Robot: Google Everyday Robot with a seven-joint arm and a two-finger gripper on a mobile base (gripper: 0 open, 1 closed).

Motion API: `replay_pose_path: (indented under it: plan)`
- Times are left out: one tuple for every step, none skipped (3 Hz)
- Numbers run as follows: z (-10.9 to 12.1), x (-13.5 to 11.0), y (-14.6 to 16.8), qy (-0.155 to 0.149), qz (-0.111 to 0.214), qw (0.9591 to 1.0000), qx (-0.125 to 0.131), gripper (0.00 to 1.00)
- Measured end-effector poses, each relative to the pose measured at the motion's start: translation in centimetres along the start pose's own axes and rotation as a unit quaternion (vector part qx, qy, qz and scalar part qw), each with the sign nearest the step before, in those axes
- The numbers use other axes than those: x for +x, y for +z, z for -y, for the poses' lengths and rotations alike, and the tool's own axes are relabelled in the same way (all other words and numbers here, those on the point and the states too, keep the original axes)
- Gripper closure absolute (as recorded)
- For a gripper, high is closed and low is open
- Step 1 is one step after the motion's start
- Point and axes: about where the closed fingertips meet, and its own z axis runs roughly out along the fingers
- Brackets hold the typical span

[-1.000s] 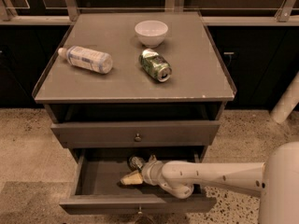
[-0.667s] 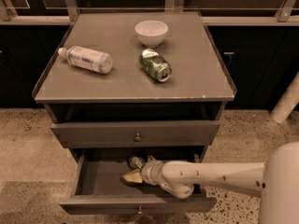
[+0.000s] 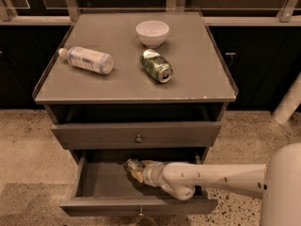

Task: Pick 7up can from middle drawer and place on counter

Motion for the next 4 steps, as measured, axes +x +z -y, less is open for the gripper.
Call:
replay_pose_path:
  plan:
    - [0.00, 0.00, 0.00, 0.000, 0.000, 1.0000, 0.000, 0.90]
    - [0.00, 0.00, 0.00, 0.000, 0.000, 1.0000, 0.000, 1.00]
    - [0.00, 0.00, 0.00, 0.000, 0.000, 1.0000, 0.000, 1.00]
    - [0.79, -0.12, -0.53, 0.009, 0.006, 0.9999, -0.011, 1.00]
